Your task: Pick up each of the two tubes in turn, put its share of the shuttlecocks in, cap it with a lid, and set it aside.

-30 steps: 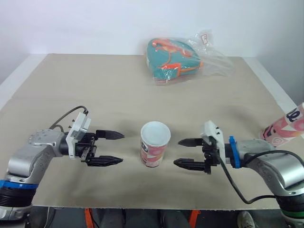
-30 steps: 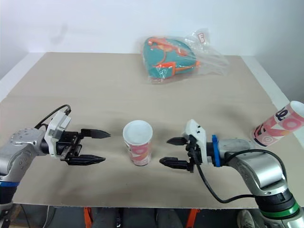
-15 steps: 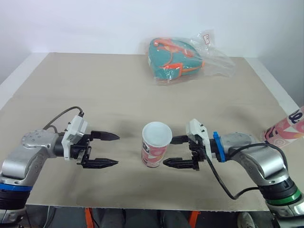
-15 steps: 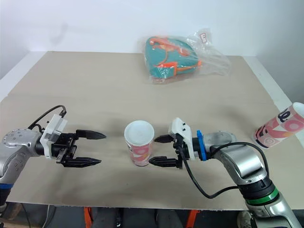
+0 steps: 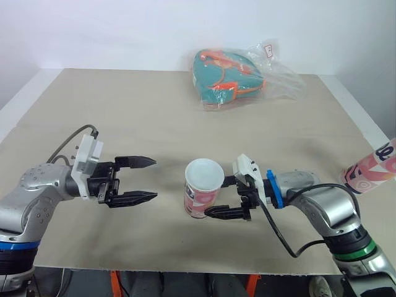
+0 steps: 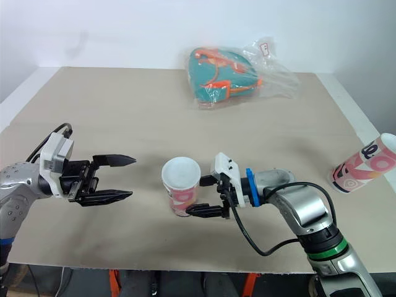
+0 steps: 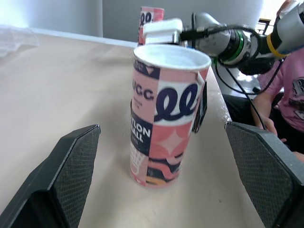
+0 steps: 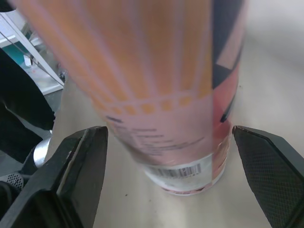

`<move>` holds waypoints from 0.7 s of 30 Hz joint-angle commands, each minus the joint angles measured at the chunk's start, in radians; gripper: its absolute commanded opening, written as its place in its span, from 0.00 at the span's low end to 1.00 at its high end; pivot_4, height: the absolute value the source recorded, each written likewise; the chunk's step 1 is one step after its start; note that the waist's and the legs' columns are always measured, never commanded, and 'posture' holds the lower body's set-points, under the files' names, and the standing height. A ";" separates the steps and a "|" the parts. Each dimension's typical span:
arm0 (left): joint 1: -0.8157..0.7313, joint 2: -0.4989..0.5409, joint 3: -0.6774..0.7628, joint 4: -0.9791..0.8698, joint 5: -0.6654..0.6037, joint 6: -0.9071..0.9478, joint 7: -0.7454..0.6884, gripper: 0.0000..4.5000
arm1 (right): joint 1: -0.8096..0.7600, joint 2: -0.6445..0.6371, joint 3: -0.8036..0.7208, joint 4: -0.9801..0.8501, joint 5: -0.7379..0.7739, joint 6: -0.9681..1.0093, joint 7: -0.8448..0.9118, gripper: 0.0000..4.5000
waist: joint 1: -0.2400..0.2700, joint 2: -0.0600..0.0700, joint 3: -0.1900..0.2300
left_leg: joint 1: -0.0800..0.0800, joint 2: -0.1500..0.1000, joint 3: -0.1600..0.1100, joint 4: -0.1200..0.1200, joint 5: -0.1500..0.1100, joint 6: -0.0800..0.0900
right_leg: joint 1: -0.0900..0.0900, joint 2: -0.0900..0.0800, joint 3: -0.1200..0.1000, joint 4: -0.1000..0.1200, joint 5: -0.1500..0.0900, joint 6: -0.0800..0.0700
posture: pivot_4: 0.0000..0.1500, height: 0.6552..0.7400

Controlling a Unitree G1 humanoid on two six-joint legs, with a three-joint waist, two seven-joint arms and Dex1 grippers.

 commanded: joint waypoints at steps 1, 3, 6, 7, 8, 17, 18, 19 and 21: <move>-0.009 0.008 0.023 -0.024 -0.007 -0.010 0.000 0.97 | -0.035 0.020 -0.002 -0.003 -0.004 -0.027 0.009 1.00 | 0.000 0.000 0.000 | 0.000 0.000 0.000 0.000 0.000 0.000 | 0.000 0.000 0.000 0.000 0.000 0.000 | 1.00 0.99; -0.014 0.006 0.017 -0.023 -0.004 -0.012 0.001 0.97 | -0.042 0.039 0.000 0.007 -0.010 -0.035 0.003 1.00 | 0.000 0.000 0.000 | 0.000 0.000 0.000 0.000 0.000 0.000 | 0.000 0.000 0.000 0.000 0.000 0.000 | 1.00 0.99; -0.029 0.002 0.009 -0.022 -0.006 -0.009 0.004 0.97 | -0.049 0.062 0.003 0.019 -0.018 -0.039 -0.005 1.00 | 0.000 0.000 0.000 | 0.000 0.000 0.000 0.000 0.000 0.000 | 0.000 0.000 0.000 0.000 0.000 0.000 | 1.00 0.99; -0.032 0.002 0.008 -0.022 -0.005 -0.009 0.003 0.97 | -0.049 0.065 0.003 0.020 -0.019 -0.038 -0.005 1.00 | 0.000 0.000 0.000 | 0.000 0.000 0.000 0.000 0.000 0.000 | 0.000 0.000 0.000 0.000 0.000 0.000 | 1.00 0.99; -0.035 0.002 0.006 -0.020 -0.004 -0.009 0.002 0.97 | -0.048 0.069 0.005 0.020 -0.022 -0.038 -0.005 1.00 | 0.000 0.000 0.000 | 0.000 0.000 0.000 0.000 0.000 0.000 | 0.000 0.000 0.000 0.000 0.000 0.000 | 1.00 0.99; -0.071 -0.012 -0.037 0.014 0.029 -0.023 -0.021 1.00 | -0.026 0.084 -0.006 0.011 -0.013 -0.039 0.005 0.74 | 0.000 0.000 0.000 | 0.000 0.000 0.000 0.000 0.000 0.000 | 0.000 0.000 0.000 0.000 0.000 0.000 | 1.00 0.99; -0.074 -0.012 -0.041 0.018 0.034 -0.025 -0.024 1.00 | -0.025 0.084 -0.007 0.010 -0.012 -0.038 0.005 0.65 | 0.000 0.000 0.000 | 0.000 0.000 0.000 0.000 0.000 0.000 | 0.000 0.000 0.000 0.000 0.000 0.000 | 1.00 0.99; -0.079 -0.013 -0.046 0.023 0.038 -0.026 -0.027 1.00 | -0.024 0.083 -0.009 0.009 -0.011 -0.038 0.006 0.58 | 0.000 0.000 0.000 | 0.000 0.000 0.000 0.000 0.000 0.000 | 0.000 0.000 0.000 0.000 0.000 0.000 | 1.00 0.99; -0.090 -0.016 -0.057 0.033 0.046 -0.031 -0.034 1.00 | -0.024 0.083 -0.013 0.009 -0.016 -0.034 -0.007 0.45 | 0.000 0.000 0.000 | 0.000 0.000 0.000 0.000 0.000 0.000 | 0.000 0.001 0.000 0.000 0.000 0.000 | 1.00 0.99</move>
